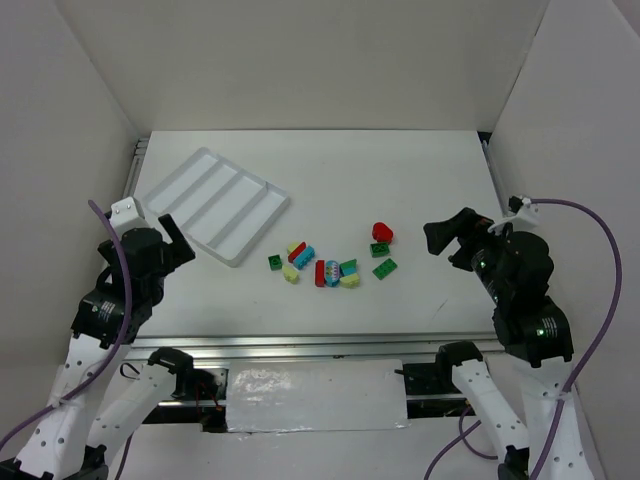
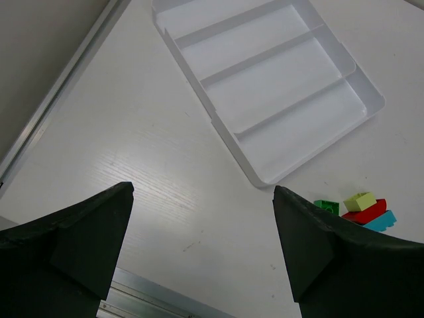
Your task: Sort the legos into containers by color
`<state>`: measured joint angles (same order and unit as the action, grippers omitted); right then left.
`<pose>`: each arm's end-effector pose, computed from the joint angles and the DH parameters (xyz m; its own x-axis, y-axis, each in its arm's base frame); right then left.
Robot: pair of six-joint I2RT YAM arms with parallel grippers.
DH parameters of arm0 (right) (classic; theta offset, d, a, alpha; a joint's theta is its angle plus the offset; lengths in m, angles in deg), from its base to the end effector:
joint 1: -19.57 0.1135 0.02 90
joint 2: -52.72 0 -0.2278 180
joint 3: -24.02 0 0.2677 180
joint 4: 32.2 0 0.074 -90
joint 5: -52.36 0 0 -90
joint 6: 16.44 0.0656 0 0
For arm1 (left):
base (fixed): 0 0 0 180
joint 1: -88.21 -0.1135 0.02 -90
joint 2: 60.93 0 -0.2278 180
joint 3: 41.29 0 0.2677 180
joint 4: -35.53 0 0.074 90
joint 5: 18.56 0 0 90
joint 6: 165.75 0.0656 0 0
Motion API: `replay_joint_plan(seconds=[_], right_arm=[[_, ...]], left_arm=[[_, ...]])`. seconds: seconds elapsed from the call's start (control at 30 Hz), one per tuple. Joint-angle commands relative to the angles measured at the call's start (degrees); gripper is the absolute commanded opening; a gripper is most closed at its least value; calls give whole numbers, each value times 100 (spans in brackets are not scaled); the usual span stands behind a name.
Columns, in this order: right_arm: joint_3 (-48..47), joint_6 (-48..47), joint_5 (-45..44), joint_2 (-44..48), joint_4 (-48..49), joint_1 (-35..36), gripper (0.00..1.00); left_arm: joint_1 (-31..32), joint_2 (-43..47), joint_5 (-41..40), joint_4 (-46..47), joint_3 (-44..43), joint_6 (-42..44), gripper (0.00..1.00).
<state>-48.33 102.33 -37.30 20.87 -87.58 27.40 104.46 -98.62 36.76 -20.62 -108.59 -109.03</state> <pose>0.1634 0.0229 0.3717 -0.2913 0.4458 -0.8464 -0.0020 0.8845 0.4665 0.1899 -0.0165 0.3279 -0.2167 -0.4069 -0.8874 -0.4516 0.8477 -0.2784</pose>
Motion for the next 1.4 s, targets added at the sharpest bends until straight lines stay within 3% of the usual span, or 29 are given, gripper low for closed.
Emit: replay_joint_plan(seconds=[0.0, 0.13, 0.23, 0.3, 0.43, 0.63, 0.93, 1.1, 1.37], right_arm=[[-204, 189, -122, -58, 103, -19, 100], [191, 356, 220, 355, 490, -19, 100], [569, 804, 10, 497, 807, -19, 100], [491, 884, -68, 24, 615, -19, 100], [691, 1253, -1104, -803, 331, 174, 100], [930, 1587, -2318, -2462, 517, 1228, 100], [1229, 1851, -2179, -4055, 1246, 1405, 99], [1299, 1948, -1916, -4793, 1728, 1458, 90], [1071, 2106, -2055, -5656, 1678, 1712, 84]], left_arm=[[-34, -28, -31, 145, -129, 14, 99], [-34, 16, 13, 180, -120, 23, 99], [-43, 25, 84, 251, -85, 67, 99], [-34, -27, 93, 198, -111, 67, 100], [-43, -63, 163, 233, -103, 93, 100], [-43, -133, 224, 233, -120, 111, 100], [-52, -133, 321, 286, -94, 155, 99], [-43, -107, 339, 295, -85, 155, 100], [-43, -133, 391, 312, -85, 173, 99]])
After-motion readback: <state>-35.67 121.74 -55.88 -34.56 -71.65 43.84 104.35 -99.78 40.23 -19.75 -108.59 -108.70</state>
